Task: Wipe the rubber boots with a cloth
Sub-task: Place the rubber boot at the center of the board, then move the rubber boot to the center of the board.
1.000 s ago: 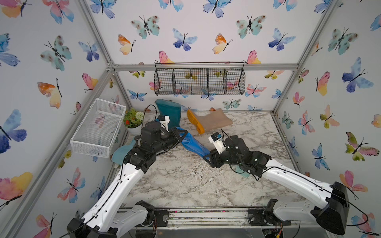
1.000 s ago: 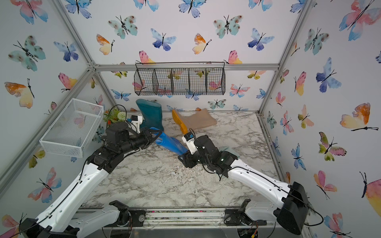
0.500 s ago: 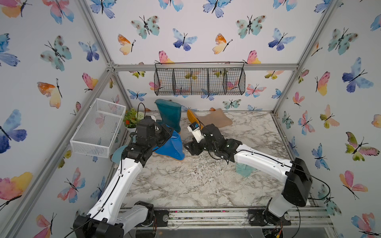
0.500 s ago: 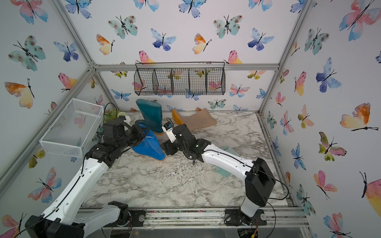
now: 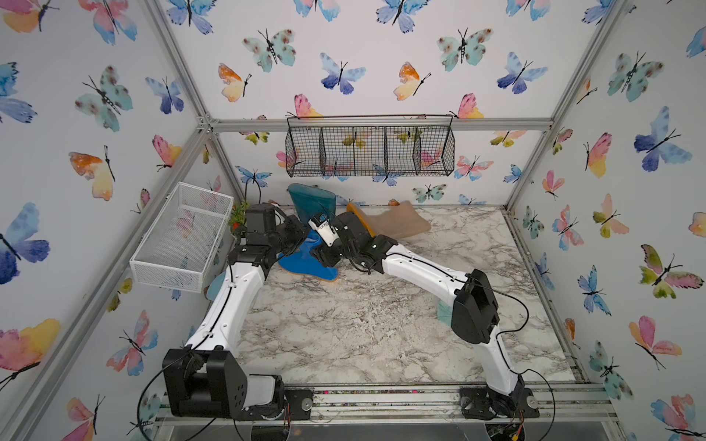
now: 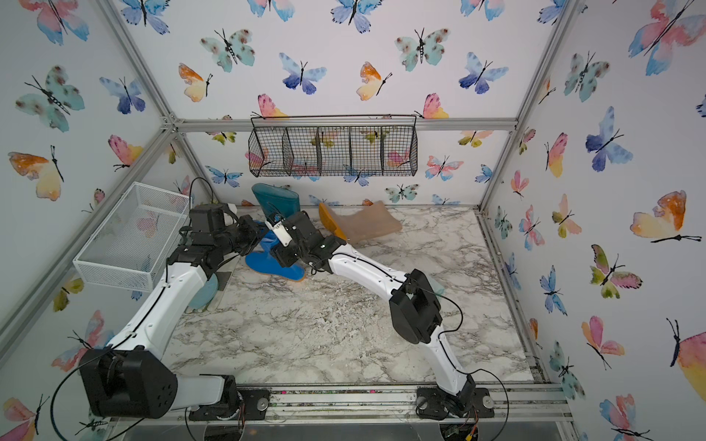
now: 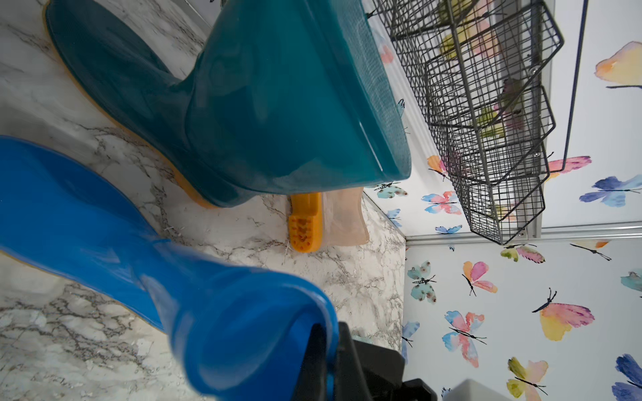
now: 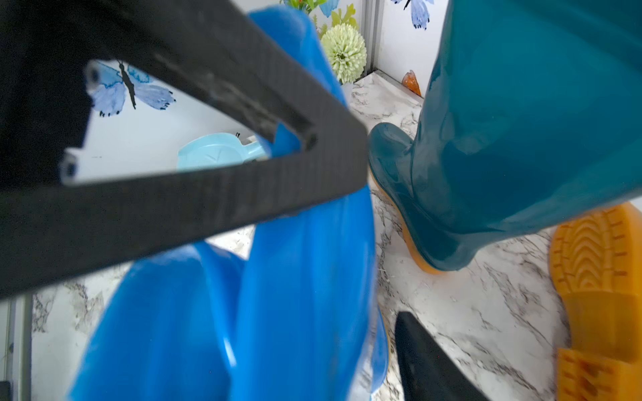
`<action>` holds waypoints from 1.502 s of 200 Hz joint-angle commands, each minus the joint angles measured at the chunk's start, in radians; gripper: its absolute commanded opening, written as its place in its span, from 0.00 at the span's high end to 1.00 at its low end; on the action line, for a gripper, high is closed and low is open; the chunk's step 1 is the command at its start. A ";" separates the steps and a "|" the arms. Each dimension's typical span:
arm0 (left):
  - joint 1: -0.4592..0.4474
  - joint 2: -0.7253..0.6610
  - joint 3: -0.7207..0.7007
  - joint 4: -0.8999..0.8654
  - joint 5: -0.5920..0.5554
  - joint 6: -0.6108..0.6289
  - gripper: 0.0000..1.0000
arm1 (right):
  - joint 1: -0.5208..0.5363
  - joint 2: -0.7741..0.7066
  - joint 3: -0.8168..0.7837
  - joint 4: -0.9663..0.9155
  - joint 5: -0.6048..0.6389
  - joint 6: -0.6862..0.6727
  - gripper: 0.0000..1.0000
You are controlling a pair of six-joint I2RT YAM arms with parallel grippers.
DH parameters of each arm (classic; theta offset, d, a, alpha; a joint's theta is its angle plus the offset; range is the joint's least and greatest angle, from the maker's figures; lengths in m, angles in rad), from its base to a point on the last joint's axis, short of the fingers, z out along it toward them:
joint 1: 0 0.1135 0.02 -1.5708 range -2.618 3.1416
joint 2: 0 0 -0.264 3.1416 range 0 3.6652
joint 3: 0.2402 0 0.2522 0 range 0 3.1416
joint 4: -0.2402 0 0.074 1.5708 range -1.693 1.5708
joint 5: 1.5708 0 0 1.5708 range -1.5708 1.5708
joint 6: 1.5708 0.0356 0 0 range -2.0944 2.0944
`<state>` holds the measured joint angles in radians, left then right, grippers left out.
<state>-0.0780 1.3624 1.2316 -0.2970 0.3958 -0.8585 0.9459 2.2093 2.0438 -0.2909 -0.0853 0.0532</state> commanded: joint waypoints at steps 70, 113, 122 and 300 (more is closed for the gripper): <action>0.023 0.120 0.101 0.109 0.060 0.085 1.00 | -0.145 0.073 0.079 0.009 -0.075 0.037 0.33; 0.022 0.155 0.107 0.132 0.104 0.100 0.59 | -0.169 -0.057 -0.087 0.035 -0.122 0.024 0.27; 0.022 0.166 0.113 0.131 0.125 0.111 0.58 | -0.174 -0.105 -0.156 0.065 -0.108 0.024 0.27; 0.012 -0.072 0.015 -0.038 0.098 0.282 0.37 | -0.373 0.308 0.204 -0.087 0.075 0.153 0.23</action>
<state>-0.0605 1.3796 1.3090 -0.2848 0.5179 -0.6483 0.5865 2.4386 2.1414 -0.3069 0.0460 0.1726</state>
